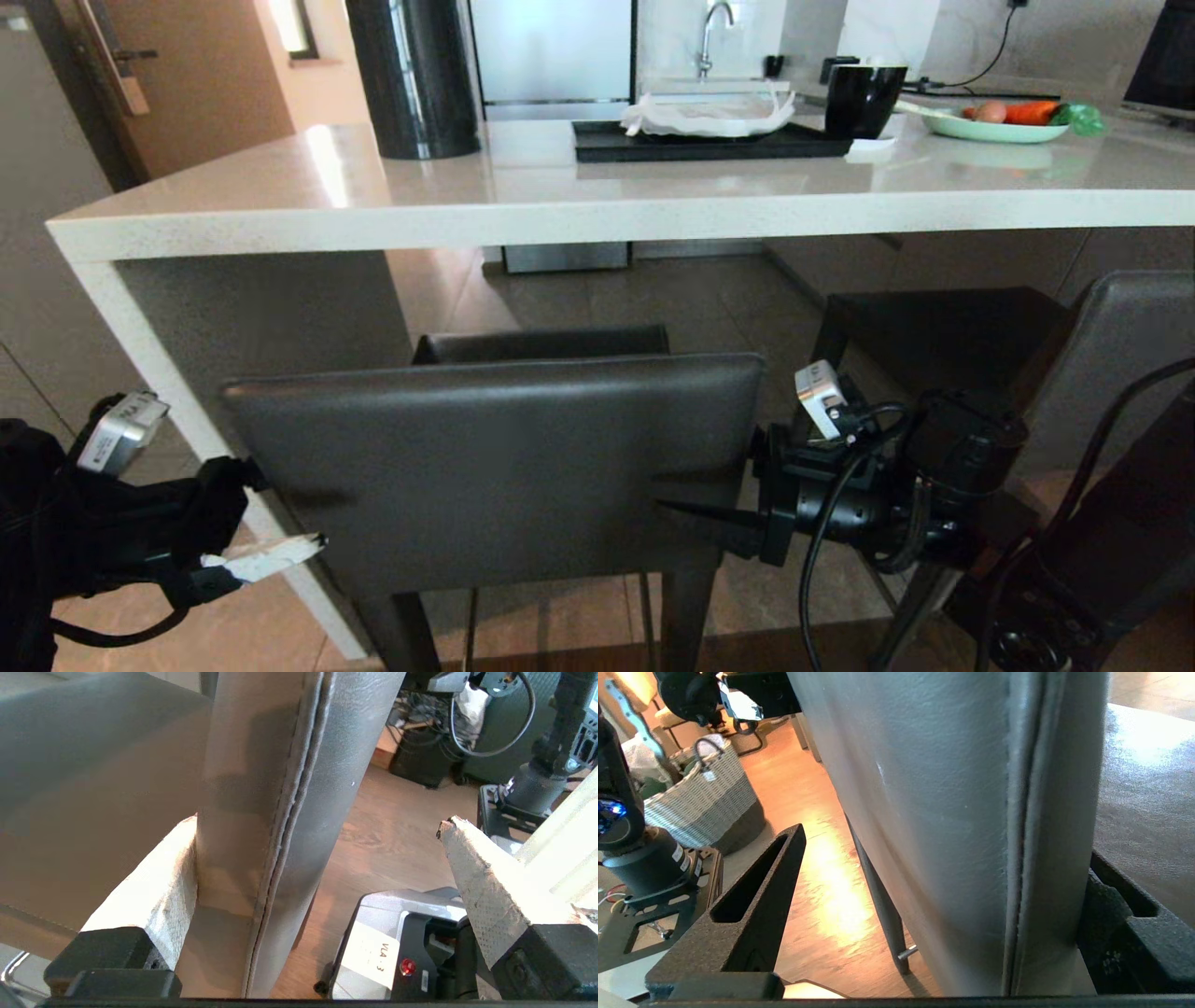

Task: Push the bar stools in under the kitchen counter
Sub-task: Pull the gray chair out from under the dining table

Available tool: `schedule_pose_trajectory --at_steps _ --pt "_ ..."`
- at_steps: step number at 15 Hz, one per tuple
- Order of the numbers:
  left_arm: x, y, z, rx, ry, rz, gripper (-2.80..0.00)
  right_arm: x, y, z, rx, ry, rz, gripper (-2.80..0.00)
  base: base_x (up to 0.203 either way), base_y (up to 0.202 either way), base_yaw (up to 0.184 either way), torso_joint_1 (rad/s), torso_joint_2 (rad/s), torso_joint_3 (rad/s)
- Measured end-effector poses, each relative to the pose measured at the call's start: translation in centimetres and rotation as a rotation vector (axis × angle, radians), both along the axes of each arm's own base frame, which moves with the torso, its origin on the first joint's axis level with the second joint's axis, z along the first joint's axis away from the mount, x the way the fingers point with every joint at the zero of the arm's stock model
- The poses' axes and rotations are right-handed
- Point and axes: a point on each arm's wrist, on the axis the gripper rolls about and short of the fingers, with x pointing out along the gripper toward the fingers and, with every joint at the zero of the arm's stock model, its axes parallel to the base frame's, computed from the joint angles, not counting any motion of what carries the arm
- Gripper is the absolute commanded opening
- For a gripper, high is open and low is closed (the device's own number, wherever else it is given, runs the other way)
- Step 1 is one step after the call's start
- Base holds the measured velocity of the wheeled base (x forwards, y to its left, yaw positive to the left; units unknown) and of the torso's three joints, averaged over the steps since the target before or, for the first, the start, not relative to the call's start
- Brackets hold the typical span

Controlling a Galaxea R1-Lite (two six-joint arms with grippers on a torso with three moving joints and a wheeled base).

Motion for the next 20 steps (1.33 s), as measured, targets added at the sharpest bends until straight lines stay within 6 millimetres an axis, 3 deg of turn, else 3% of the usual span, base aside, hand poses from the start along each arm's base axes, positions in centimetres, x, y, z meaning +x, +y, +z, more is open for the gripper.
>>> schedule_pose_trajectory --at_steps 20 --pt "-1.2 -0.5 0.9 0.007 -0.025 -0.005 0.00 -1.2 0.0 0.5 0.005 -0.009 0.021 0.00 -0.195 0.000 -0.002 0.002 0.00 0.002"
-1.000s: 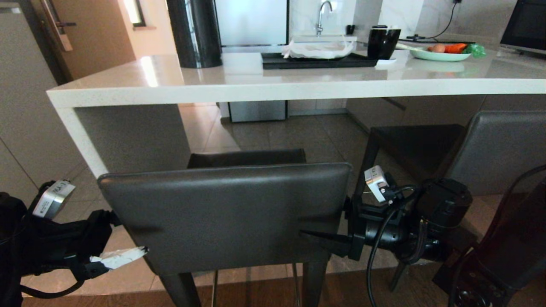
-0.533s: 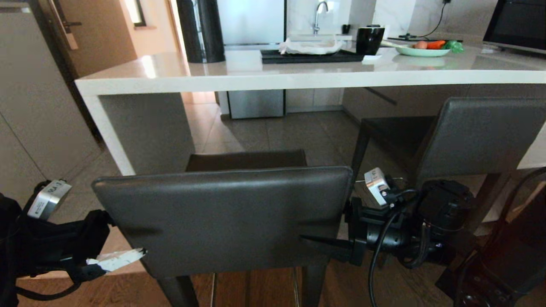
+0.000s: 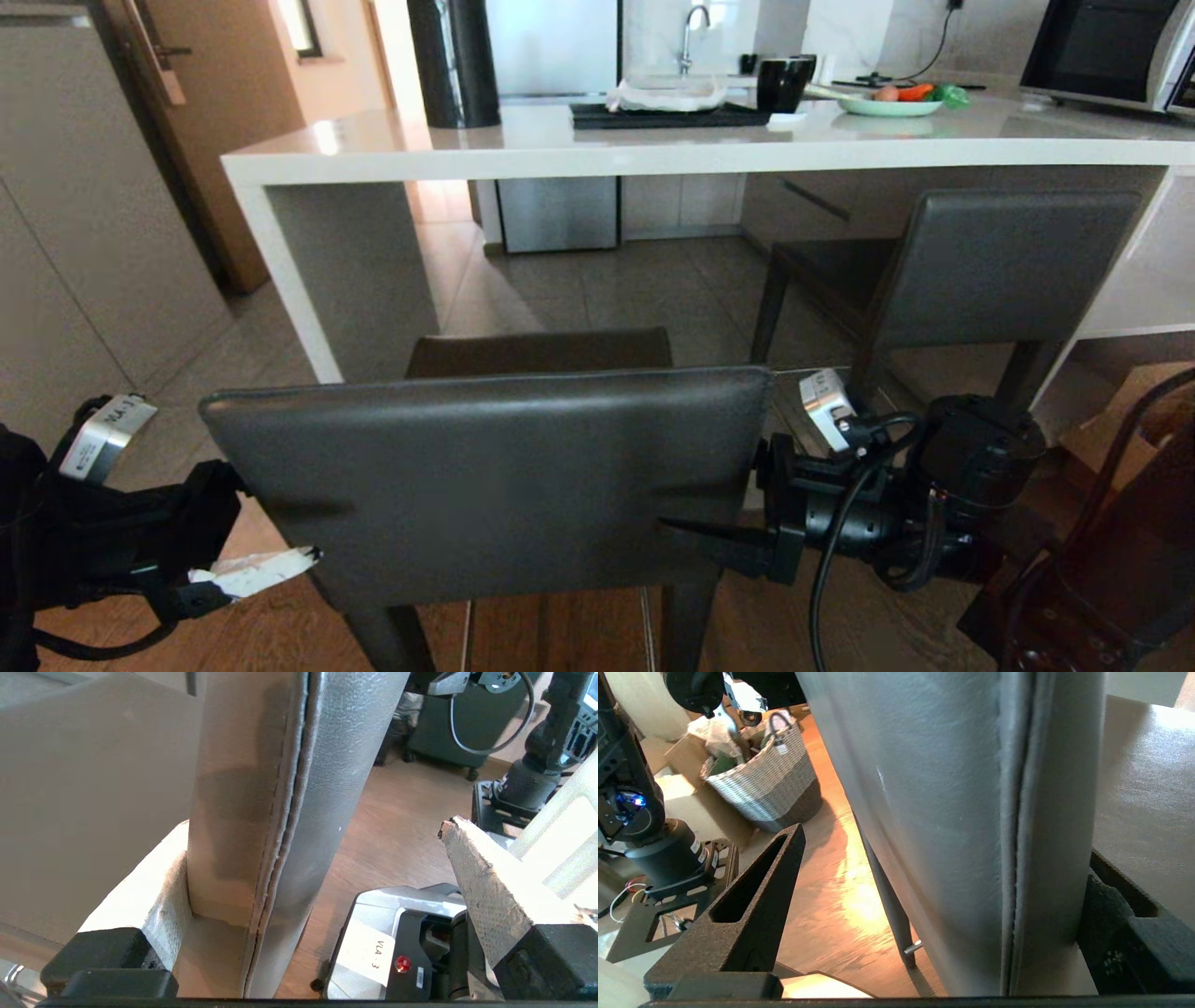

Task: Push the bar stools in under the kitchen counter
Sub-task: Pull the gray chair out from under the dining table

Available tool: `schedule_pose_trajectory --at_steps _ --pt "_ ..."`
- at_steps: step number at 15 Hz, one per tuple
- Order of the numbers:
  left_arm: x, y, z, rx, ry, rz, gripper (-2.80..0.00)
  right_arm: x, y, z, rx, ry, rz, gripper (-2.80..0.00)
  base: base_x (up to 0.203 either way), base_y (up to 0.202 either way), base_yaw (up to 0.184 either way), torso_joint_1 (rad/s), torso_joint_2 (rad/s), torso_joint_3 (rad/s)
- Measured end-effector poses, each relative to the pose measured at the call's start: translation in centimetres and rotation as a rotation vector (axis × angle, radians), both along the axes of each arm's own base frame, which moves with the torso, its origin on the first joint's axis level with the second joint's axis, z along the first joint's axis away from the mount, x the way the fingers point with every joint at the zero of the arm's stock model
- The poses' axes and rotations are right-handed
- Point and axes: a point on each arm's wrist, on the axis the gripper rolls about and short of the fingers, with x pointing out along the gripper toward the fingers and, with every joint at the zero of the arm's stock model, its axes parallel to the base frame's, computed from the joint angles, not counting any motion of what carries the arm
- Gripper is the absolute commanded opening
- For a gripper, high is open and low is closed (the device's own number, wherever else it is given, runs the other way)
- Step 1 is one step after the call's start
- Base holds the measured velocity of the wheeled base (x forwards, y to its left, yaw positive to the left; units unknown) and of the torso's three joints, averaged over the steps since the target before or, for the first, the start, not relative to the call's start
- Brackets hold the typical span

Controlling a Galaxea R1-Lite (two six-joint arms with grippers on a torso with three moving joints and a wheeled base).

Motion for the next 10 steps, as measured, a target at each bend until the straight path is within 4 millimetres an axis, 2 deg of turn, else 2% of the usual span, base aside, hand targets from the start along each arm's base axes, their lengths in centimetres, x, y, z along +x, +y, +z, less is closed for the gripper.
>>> schedule_pose_trajectory --at_steps 5,10 --pt "0.07 -0.08 0.05 0.001 -0.004 -0.004 0.00 -0.02 -0.01 0.02 0.000 -0.001 0.000 0.00 -0.183 0.000 -0.002 0.003 0.00 0.001" --pt "0.32 -0.26 0.13 0.002 -0.009 -0.017 0.00 0.18 -0.24 0.10 0.003 -0.004 -0.025 0.00 0.000 0.000 0.000 0.000 0.00 0.000"
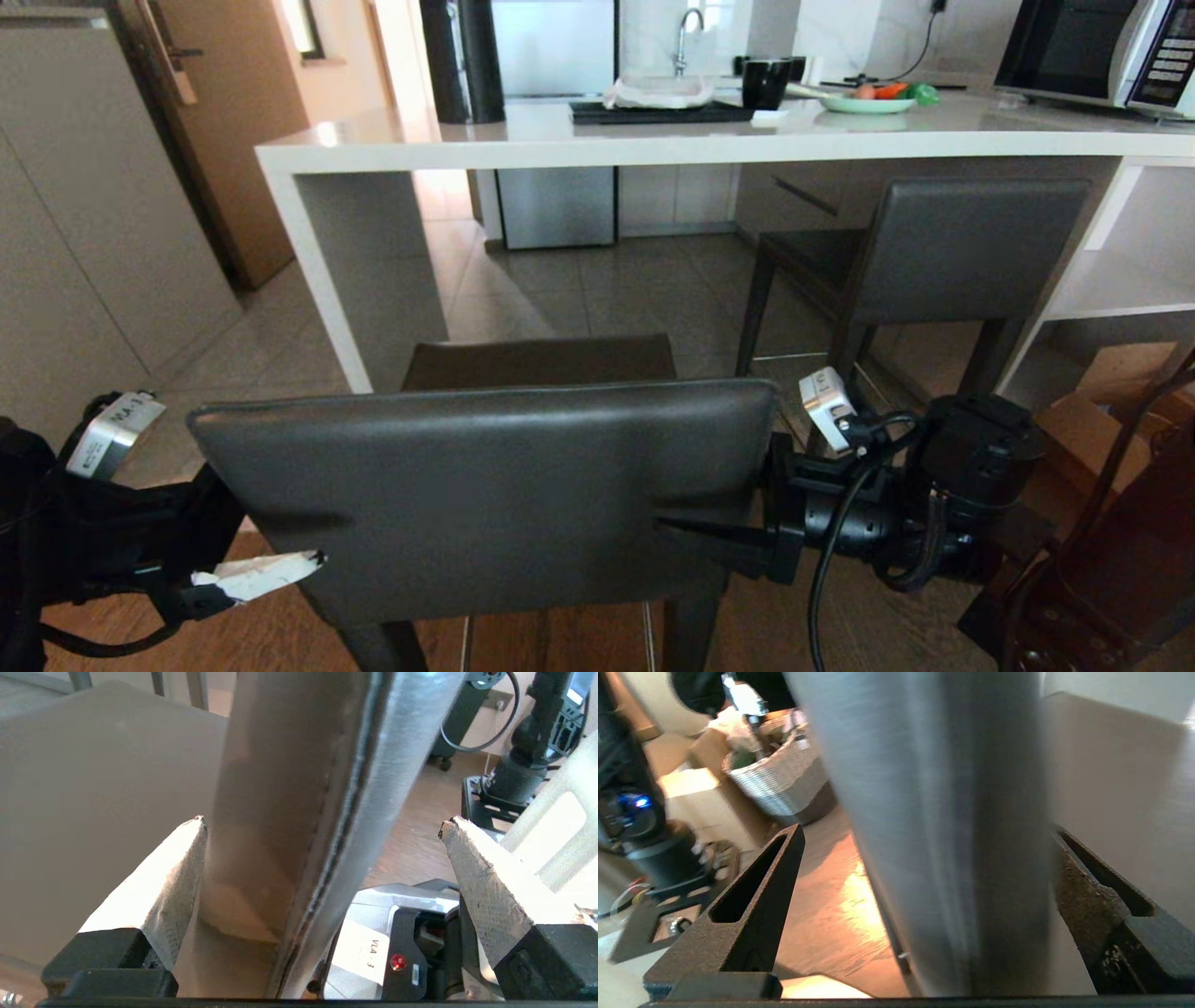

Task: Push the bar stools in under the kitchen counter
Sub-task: Pull the gray chair out from under the dining table

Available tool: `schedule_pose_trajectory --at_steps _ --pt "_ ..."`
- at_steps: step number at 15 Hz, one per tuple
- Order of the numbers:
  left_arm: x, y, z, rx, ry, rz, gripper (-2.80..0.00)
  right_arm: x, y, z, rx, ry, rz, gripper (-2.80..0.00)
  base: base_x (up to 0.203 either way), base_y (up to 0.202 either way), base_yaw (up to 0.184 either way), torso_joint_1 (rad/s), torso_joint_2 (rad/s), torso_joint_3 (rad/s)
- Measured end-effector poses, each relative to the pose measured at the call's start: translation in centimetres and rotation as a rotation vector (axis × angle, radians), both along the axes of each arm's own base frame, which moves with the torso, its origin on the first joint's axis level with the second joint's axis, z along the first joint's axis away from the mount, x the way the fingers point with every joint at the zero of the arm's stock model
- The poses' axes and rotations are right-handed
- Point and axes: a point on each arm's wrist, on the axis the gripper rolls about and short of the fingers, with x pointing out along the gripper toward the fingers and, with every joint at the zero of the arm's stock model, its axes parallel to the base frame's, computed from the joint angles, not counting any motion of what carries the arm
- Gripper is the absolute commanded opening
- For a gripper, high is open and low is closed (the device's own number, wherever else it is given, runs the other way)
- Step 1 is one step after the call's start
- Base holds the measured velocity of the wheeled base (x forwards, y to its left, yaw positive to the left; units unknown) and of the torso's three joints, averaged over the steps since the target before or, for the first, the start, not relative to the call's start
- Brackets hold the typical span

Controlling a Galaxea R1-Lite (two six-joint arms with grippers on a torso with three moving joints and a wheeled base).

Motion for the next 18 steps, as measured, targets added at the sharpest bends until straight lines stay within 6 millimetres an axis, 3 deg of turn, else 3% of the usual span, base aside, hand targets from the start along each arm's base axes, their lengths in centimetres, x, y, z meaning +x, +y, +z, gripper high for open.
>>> schedule_pose_trajectory --at_steps 4,10,12,15,18 --pt "-0.1 1.3 -0.2 -0.003 0.009 0.058 0.00 0.4 -1.4 0.1 -0.001 0.002 -0.042 0.00 0.000 0.000 0.000 0.000 0.00 0.000" --pt "-2.2 7.0 -0.9 -0.017 0.040 0.316 0.00 -0.1 -8.1 0.1 -0.017 0.045 -0.198 0.00 0.000 0.000 0.000 0.000 0.00 0.000" --pt "-3.4 8.7 -1.1 -0.023 0.048 0.408 0.00 -0.6 -9.5 0.4 -0.015 0.041 -0.257 0.00 0.000 0.000 0.000 0.000 0.00 0.000" --pt "-5.3 10.4 -0.7 -0.021 0.038 0.528 0.00 -0.5 -11.5 1.6 0.014 0.012 -0.508 0.00 0.000 0.000 0.000 0.000 0.00 0.000" --pt "-4.7 10.4 0.1 -0.001 0.014 0.725 0.00 1.2 -12.9 3.5 0.022 -0.115 -0.908 0.00 0.000 0.000 0.000 0.000 0.00 0.000"
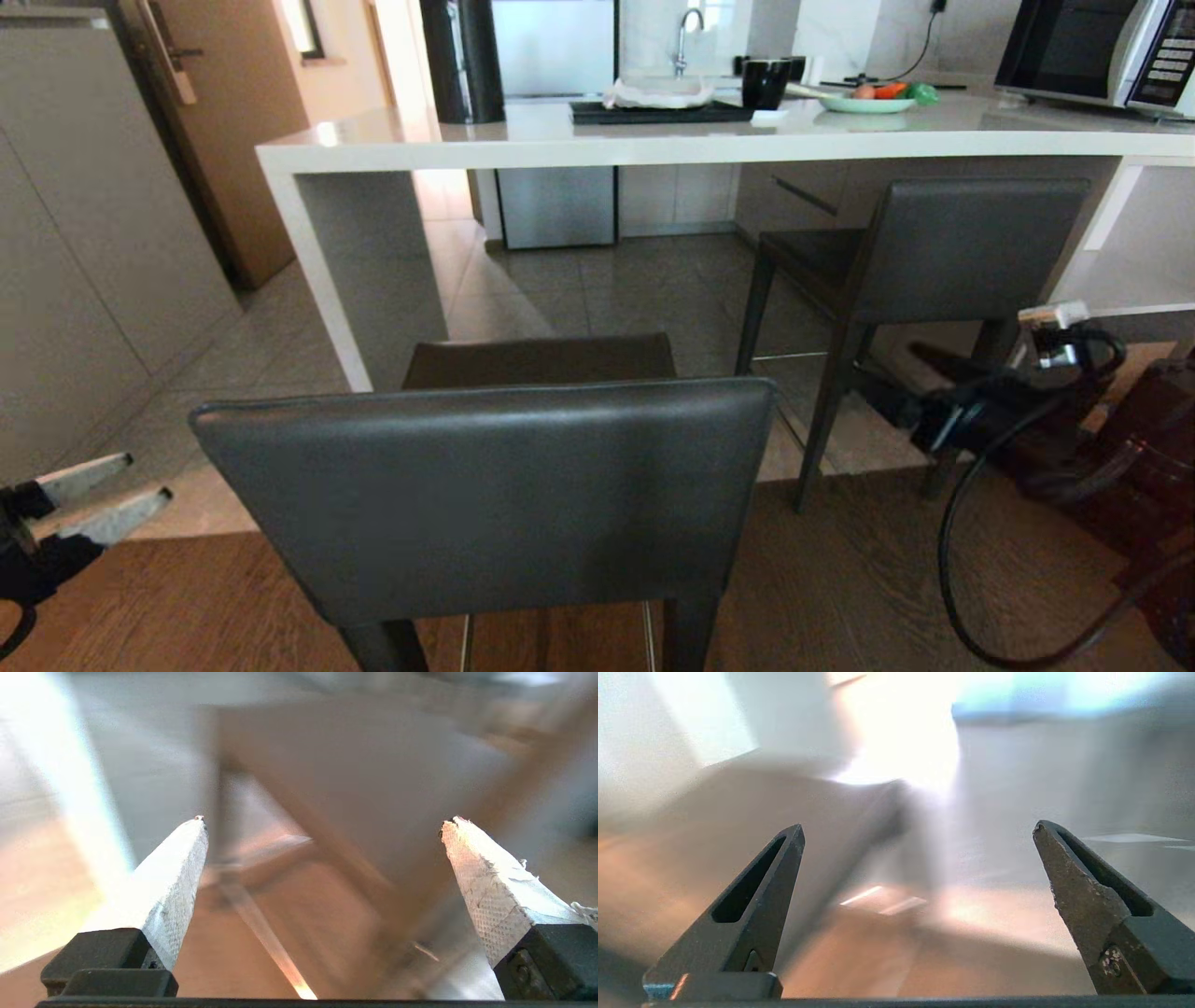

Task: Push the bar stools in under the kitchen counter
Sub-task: Pull the gray chair out from under the dining table

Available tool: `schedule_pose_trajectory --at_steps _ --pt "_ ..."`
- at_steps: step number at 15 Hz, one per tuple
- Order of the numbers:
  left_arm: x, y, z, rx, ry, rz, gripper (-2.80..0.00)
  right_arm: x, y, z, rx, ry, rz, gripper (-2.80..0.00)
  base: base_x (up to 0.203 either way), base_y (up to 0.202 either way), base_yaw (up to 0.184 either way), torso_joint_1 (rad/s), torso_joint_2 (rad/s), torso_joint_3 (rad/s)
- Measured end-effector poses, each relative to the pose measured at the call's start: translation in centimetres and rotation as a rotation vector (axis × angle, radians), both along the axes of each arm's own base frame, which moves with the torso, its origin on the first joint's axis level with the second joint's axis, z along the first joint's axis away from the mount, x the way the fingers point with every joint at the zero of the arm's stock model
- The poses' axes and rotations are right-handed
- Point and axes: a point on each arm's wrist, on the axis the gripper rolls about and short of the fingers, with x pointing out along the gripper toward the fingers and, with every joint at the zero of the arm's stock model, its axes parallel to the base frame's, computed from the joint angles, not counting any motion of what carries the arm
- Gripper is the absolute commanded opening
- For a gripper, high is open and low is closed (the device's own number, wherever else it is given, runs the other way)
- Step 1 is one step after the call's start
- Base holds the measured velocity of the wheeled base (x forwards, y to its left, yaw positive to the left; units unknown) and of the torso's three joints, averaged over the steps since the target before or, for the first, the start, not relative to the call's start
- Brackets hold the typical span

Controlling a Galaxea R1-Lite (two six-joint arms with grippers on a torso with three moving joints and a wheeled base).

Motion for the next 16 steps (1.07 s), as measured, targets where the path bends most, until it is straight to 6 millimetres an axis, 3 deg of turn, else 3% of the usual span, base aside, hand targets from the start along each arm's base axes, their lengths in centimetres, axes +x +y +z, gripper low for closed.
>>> schedule_pose_trajectory --at_steps 3,6,11,14,16 --pt "3.5 -3.7 1.3 0.014 -0.041 0.206 0.00 0.7 -0.9 3.1 -0.053 -0.126 -0.413 0.00 0.000 0.000 0.000 0.000 0.00 0.000" --pt "4.3 -7.4 3.3 -0.007 -0.103 0.400 0.00 -0.9 -1.0 5.2 -0.028 -0.078 -0.537 0.00 0.000 0.000 0.000 0.000 0.00 0.000" --pt "0.8 -10.5 6.8 -0.107 -0.048 0.393 0.00 -5.6 -1.2 7.7 -0.040 0.038 -0.589 0.00 0.000 0.000 0.000 0.000 0.00 0.000" --pt "-2.8 -12.0 9.5 -0.137 -0.003 0.346 0.00 -8.4 -1.7 9.1 -0.019 -0.031 -0.607 0.00 0.000 0.000 0.000 0.000 0.00 0.000" --pt "-5.6 -12.8 10.3 -0.145 0.023 0.329 0.00 -10.4 -2.1 8.8 -0.017 -0.049 -0.613 0.00 0.000 0.000 0.000 0.000 0.00 0.000"
